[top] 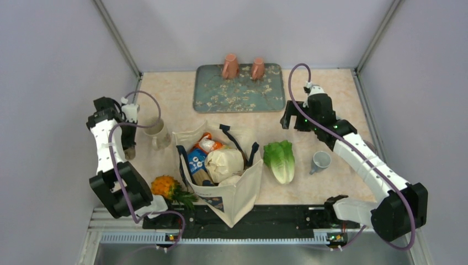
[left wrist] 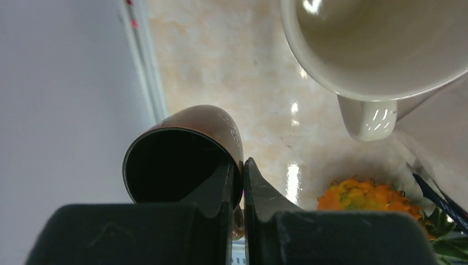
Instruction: Turn the mug right side up
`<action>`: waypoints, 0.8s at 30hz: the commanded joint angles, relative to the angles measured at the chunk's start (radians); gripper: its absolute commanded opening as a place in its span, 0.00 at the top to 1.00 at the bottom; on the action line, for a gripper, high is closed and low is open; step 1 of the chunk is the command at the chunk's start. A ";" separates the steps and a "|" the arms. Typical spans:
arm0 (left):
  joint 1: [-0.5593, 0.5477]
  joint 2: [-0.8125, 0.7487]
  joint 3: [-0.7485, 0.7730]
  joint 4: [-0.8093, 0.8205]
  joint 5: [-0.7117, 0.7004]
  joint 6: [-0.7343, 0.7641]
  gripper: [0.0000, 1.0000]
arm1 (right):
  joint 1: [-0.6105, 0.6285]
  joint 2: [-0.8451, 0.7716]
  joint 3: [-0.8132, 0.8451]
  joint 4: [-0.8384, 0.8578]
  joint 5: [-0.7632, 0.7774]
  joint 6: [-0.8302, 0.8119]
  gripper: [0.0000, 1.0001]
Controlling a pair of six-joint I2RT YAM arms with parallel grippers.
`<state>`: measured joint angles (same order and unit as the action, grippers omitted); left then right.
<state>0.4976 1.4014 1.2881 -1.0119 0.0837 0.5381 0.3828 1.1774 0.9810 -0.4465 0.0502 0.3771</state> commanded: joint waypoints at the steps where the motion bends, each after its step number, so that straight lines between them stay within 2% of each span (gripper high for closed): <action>1: 0.018 -0.006 -0.094 0.083 0.021 0.028 1.00 | -0.005 -0.012 -0.004 0.052 -0.015 -0.005 0.01; 7: 0.024 -0.030 -0.251 0.185 0.024 0.035 1.00 | -0.005 -0.004 0.004 0.076 -0.002 0.015 0.01; 13: 0.023 -0.039 -0.326 0.241 0.032 0.028 1.00 | -0.005 0.065 0.060 0.154 0.003 0.080 0.03; 14: 0.024 -0.040 -0.326 0.241 0.035 0.024 0.97 | -0.005 0.086 0.077 0.170 0.004 0.093 0.04; 19: 0.023 -0.046 -0.308 0.208 0.048 0.012 0.64 | -0.005 0.223 0.181 0.230 0.034 0.146 0.10; 24: 0.024 -0.076 -0.248 0.152 0.037 -0.015 0.49 | -0.005 0.417 0.324 0.315 0.039 0.208 0.16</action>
<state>0.5167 1.3808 0.9745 -0.8299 0.1078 0.5449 0.3828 1.4746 1.1706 -0.2604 0.0669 0.5179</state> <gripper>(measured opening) 0.462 0.860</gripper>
